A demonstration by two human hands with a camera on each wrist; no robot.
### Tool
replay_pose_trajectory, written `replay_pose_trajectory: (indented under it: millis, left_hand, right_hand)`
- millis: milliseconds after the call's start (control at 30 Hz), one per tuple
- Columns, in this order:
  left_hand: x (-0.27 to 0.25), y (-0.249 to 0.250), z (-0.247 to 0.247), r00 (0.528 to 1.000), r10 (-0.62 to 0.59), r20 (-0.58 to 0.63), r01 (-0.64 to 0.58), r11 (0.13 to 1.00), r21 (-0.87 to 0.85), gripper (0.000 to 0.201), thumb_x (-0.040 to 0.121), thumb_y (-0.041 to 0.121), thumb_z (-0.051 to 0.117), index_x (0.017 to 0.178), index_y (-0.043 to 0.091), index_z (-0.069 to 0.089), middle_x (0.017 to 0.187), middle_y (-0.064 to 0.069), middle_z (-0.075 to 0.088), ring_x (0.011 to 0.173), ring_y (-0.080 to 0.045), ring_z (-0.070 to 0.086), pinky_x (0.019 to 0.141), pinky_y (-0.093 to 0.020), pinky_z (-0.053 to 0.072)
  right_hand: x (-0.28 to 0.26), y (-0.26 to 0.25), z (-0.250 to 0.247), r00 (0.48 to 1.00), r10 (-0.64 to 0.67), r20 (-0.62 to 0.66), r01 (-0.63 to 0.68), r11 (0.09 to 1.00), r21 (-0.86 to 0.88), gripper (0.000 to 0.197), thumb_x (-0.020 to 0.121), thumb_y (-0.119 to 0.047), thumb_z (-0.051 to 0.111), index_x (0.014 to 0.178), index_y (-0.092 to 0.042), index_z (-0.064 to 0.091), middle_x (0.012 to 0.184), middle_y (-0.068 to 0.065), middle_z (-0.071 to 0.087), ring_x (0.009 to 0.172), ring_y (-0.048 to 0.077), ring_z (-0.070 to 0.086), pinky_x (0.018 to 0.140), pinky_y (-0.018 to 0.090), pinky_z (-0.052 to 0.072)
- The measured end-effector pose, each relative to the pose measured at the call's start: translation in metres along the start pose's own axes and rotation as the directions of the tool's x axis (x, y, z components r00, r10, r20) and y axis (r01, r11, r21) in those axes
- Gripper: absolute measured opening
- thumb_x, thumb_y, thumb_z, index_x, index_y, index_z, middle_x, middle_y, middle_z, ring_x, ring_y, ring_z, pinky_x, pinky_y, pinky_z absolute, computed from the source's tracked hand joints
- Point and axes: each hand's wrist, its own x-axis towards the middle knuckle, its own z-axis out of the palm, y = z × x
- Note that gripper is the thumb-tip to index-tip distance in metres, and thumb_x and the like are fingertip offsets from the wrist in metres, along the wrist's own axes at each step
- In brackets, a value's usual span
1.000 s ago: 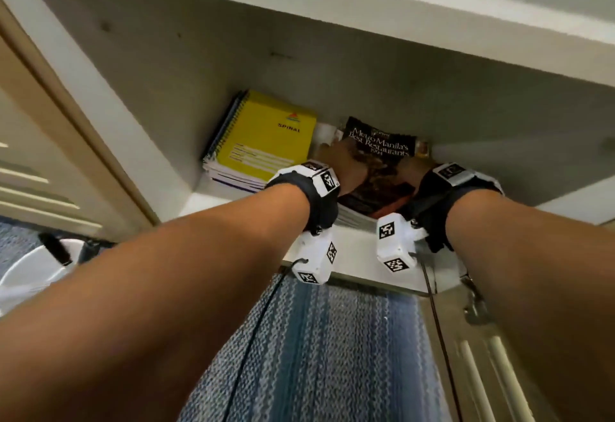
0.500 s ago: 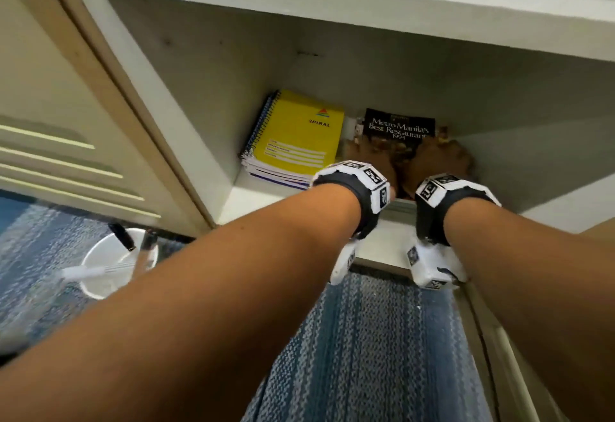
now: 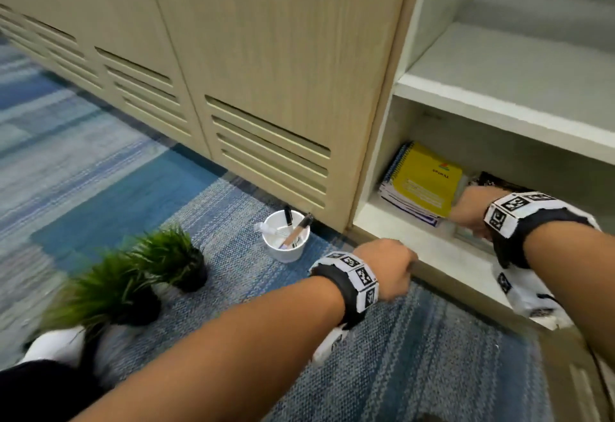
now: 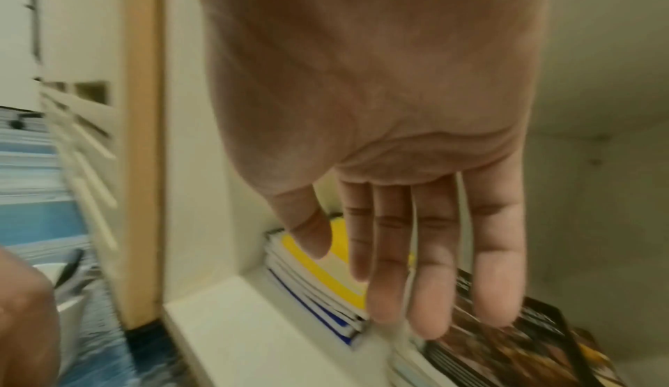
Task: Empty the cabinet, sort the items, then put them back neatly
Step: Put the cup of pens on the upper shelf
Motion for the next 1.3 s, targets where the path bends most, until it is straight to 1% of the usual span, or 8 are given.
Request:
replay_pose_trajectory:
  millis: [133, 300, 500, 600, 700, 1000, 1133, 1300]
  left_hand:
    - [-0.061, -0.047, -0.010, 0.985, -0.173, 0.022, 0.174, 0.984, -0.028, 0.010, 0.084, 0.016, 0.054, 0.085, 0.014, 0.065, 0.088, -0.008, 0.068, 0.085, -0.031, 0.064, 0.078, -0.041, 0.057]
    - [-0.117, -0.107, -0.012, 0.902, -0.431, 0.018, 0.431, 0.902, 0.013, 0.025, 0.086, 0.018, 0.053, 0.102, 0.003, 0.066, 0.093, -0.014, 0.067, 0.089, -0.035, 0.065, 0.074, -0.038, 0.056]
    - [-0.135, -0.166, 0.020, 0.783, -0.622, 0.015, 0.622, 0.782, -0.034, 0.062, 0.089, 0.027, 0.060, 0.144, 0.013, 0.036, 0.132, -0.017, 0.053, 0.119, -0.037, 0.056, 0.095, -0.044, 0.048]
    - [-0.123, -0.189, 0.034, 0.782, -0.621, 0.060, 0.624, 0.778, -0.076, 0.080, 0.086, 0.027, 0.060, 0.152, 0.025, 0.016, 0.131, -0.020, 0.052, 0.114, -0.040, 0.059, 0.091, -0.047, 0.051]
    - [-0.108, -0.204, 0.048, 0.795, -0.600, 0.087, 0.606, 0.792, -0.072, 0.070, 0.085, 0.024, 0.056, 0.148, 0.025, 0.026, 0.125, -0.017, 0.061, 0.109, -0.037, 0.062, 0.087, -0.045, 0.054]
    - [-0.105, -0.200, 0.043, 0.813, -0.567, -0.137, 0.571, 0.821, -0.007, 0.040, 0.081, 0.056, 0.068, 0.100, 0.022, 0.065, 0.099, -0.009, 0.069, 0.096, -0.030, 0.064, 0.074, -0.037, 0.052]
    - [-0.117, -0.156, 0.012, 0.878, -0.454, -0.151, 0.469, 0.879, 0.084, 0.048, 0.077, 0.068, 0.063, 0.096, 0.025, 0.069, 0.087, -0.001, 0.069, 0.086, -0.023, 0.064, 0.066, -0.030, 0.048]
    - [-0.132, -0.081, -0.049, 0.928, -0.296, -0.226, 0.341, 0.919, 0.199, 0.053, 0.076, 0.073, 0.053, 0.095, 0.026, 0.069, 0.079, 0.001, 0.063, 0.082, -0.019, 0.059, 0.070, -0.033, 0.054]
  right_hand:
    - [-0.030, -0.082, -0.001, 0.985, -0.164, 0.046, 0.163, 0.986, 0.012, 0.027, 0.090, -0.022, 0.051, 0.094, -0.003, 0.071, 0.082, 0.011, 0.076, 0.058, 0.021, 0.065, 0.056, 0.023, 0.050]
    - [-0.062, -0.180, 0.009, 0.921, -0.387, -0.039, 0.386, 0.922, -0.026, 0.030, 0.090, -0.021, 0.052, 0.109, -0.006, 0.069, 0.105, 0.016, 0.071, 0.102, 0.033, 0.068, 0.085, 0.031, 0.054]
    - [-0.054, -0.234, 0.064, 0.848, -0.528, 0.043, 0.529, 0.849, -0.013, 0.044, 0.091, -0.027, 0.056, 0.131, -0.010, 0.048, 0.127, 0.018, 0.061, 0.113, 0.037, 0.060, 0.092, 0.040, 0.050]
    - [-0.030, -0.241, 0.093, 0.860, -0.492, 0.134, 0.496, 0.868, 0.002, 0.061, 0.091, -0.025, 0.057, 0.147, -0.015, 0.034, 0.123, 0.017, 0.063, 0.111, 0.036, 0.062, 0.086, 0.038, 0.052]
    - [-0.012, -0.243, 0.110, 0.865, -0.458, 0.204, 0.466, 0.885, 0.007, 0.071, 0.090, -0.025, 0.055, 0.153, -0.021, 0.022, 0.124, 0.015, 0.061, 0.110, 0.035, 0.062, 0.086, 0.039, 0.052]
    - [-0.010, -0.226, 0.095, 0.815, -0.570, 0.100, 0.578, 0.813, -0.072, 0.041, 0.082, -0.026, 0.059, 0.124, -0.029, 0.061, 0.117, 0.010, 0.067, 0.106, 0.033, 0.065, 0.079, 0.033, 0.049]
    - [-0.051, -0.203, 0.063, 0.818, -0.566, 0.099, 0.575, 0.805, -0.149, 0.023, 0.081, -0.027, 0.065, 0.102, -0.020, 0.070, 0.100, 0.008, 0.072, 0.088, 0.030, 0.067, 0.077, 0.035, 0.057]
    - [-0.122, -0.142, 0.007, 0.811, -0.585, -0.010, 0.578, 0.805, -0.136, 0.020, 0.084, -0.031, 0.066, 0.093, -0.016, 0.073, 0.085, 0.008, 0.066, 0.084, 0.029, 0.065, 0.066, 0.028, 0.046]
